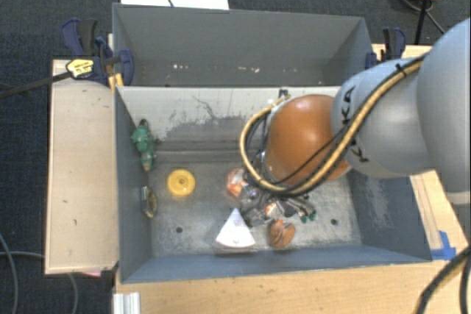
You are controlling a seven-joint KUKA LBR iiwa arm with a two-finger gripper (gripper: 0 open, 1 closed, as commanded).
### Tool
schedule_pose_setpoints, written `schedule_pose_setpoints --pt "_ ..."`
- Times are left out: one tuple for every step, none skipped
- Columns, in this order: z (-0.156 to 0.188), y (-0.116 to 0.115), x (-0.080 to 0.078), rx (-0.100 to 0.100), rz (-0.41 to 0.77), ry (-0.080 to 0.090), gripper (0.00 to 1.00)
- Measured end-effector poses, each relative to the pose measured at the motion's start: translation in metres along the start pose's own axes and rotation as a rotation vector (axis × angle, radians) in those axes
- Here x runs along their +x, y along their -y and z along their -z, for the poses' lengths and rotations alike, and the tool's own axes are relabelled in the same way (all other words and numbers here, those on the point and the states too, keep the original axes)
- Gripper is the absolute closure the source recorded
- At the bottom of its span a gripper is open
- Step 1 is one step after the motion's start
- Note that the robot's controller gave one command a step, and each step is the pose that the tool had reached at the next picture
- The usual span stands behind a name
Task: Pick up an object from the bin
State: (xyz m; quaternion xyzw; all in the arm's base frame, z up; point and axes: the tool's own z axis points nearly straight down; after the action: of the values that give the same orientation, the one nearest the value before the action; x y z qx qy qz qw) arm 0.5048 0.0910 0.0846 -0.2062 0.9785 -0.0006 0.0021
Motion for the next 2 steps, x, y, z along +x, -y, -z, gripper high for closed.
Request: schedule_pose_setpoints --pt "-0.0011 -0.0018 0.0006 -0.003 -0.001 -0.003 0.0" --pt "-0.0012 -0.0019 0.0006 -0.003 -0.002 -0.003 0.0"
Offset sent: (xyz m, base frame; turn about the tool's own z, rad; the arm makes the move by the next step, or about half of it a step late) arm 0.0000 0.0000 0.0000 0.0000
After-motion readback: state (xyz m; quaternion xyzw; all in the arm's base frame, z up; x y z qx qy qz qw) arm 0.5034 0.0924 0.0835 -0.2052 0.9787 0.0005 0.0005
